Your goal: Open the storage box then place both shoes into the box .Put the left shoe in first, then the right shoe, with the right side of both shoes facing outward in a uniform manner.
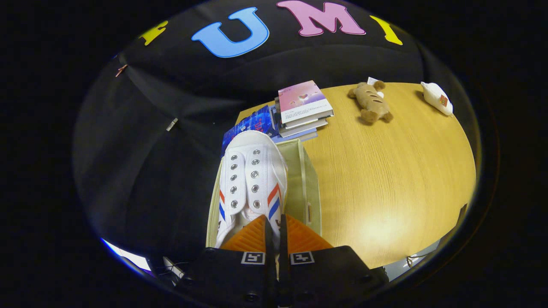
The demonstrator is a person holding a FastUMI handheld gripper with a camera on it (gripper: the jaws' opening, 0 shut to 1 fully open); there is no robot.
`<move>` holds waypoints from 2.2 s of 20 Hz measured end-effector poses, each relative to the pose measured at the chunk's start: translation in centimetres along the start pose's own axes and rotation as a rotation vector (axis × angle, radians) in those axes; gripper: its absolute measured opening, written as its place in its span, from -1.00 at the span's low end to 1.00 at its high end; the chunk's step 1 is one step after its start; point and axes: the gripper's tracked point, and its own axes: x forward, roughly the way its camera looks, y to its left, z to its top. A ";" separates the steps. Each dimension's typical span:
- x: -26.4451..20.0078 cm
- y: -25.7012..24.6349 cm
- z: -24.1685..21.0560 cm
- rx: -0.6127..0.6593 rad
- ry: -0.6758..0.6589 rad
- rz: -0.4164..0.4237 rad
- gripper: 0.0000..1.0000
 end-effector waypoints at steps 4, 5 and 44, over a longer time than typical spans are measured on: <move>1.8 -0.4 -1.6 -0.016 0.047 -0.038 -0.86; 2.0 -0.1 -1.9 -0.024 0.053 -0.030 -0.86; -31.7 -22.9 18.0 -0.336 -0.972 -0.227 0.96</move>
